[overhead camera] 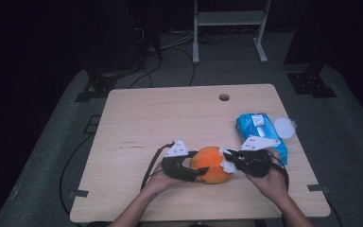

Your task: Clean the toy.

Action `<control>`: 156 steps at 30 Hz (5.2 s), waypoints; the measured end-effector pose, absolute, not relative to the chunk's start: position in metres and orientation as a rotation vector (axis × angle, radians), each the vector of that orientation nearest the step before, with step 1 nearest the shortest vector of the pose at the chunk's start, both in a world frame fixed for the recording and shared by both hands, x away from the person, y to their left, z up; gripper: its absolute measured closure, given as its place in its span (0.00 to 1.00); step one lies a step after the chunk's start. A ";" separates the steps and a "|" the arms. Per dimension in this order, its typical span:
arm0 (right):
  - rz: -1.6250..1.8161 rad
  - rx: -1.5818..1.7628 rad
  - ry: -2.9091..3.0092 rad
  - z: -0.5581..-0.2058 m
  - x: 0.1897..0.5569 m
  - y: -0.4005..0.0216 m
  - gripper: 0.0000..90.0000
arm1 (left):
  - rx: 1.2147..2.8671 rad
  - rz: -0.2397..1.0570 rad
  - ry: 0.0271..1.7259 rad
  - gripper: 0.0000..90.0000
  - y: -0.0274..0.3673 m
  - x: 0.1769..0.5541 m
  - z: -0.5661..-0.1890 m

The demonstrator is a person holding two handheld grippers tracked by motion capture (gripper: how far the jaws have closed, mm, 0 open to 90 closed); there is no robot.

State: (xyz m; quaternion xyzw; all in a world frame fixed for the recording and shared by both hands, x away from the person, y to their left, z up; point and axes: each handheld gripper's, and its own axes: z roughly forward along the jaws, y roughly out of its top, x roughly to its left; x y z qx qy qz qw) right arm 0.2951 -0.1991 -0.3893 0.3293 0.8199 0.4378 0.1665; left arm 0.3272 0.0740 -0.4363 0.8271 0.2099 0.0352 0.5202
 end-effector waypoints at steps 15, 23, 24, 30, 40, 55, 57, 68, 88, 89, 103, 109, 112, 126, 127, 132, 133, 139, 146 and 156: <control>1.289 0.837 2.312 -0.380 0.285 -0.173 0.89 | 1.869 0.260 0.465 0.40 0.073 0.324 -0.422; 1.265 0.920 2.349 -0.400 0.303 -0.184 0.89 | 1.937 0.249 0.529 0.38 0.085 0.333 -0.433; 1.250 0.936 2.346 -0.401 0.304 -0.188 0.89 | 1.944 0.238 0.535 0.37 0.088 0.334 -0.434; 1.233 0.981 2.356 -0.406 0.303 -0.194 0.90 | 1.951 0.209 0.568 0.36 0.097 0.335 -0.438; 1.287 0.890 2.401 -0.401 0.294 -0.175 0.90 | 1.969 0.189 0.577 0.36 0.100 0.337 -0.439; 1.320 0.964 2.405 -0.402 0.301 -0.179 0.89 | 2.003 0.060 0.507 0.25 0.104 0.336 -0.436; 1.304 0.982 2.390 -0.402 0.302 -0.183 0.89 | 2.002 -0.022 0.465 0.21 0.107 0.337 -0.431; 1.327 0.988 2.407 -0.401 0.301 -0.182 0.89 | 2.010 0.070 0.559 0.31 0.093 0.339 -0.432; 1.263 1.069 2.362 -0.414 0.313 -0.190 0.90 | 2.029 0.124 0.545 0.30 0.105 0.347 -0.443; 1.261 1.067 2.359 -0.412 0.312 -0.189 0.90 | 2.028 0.127 0.549 0.30 0.104 0.347 -0.443; 1.320 1.145 2.349 -0.415 0.318 -0.194 0.90 | 2.038 0.171 0.530 0.25 0.096 0.341 -0.439; 1.383 1.031 2.352 -0.400 0.307 -0.176 0.90 | 2.095 0.269 0.454 0.26 0.075 0.328 -0.430; 1.365 0.959 2.366 -0.397 0.300 -0.165 0.90 | 2.121 0.309 0.419 0.25 0.070 0.322 -0.428; 1.363 0.948 2.369 -0.397 0.299 -0.167 0.90 | 2.032 0.181 0.500 0.28 0.076 0.330 -0.429; 1.374 0.930 2.375 -0.396 0.297 -0.164 0.90 | 2.042 0.200 0.473 0.29 0.072 0.326 -0.427; 1.345 0.868 2.368 -0.392 0.294 -0.161 0.90 | 2.044 0.221 0.455 0.22 0.071 0.325 -0.427; 1.340 0.882 2.363 -0.392 0.295 -0.164 0.90 | 2.045 0.213 0.467 0.19 0.073 0.328 -0.429; 1.314 0.971 2.343 -0.398 0.303 -0.179 0.90 | 2.037 0.136 0.536 0.15 0.074 0.335 -0.434; 1.341 0.849 2.381 -0.391 0.290 -0.155 0.90 | 2.059 0.263 0.445 0.29 0.061 0.320 -0.424; 1.335 0.952 2.339 -0.393 0.301 -0.179 0.90 | 2.005 0.097 0.552 0.08 0.075 0.339 -0.434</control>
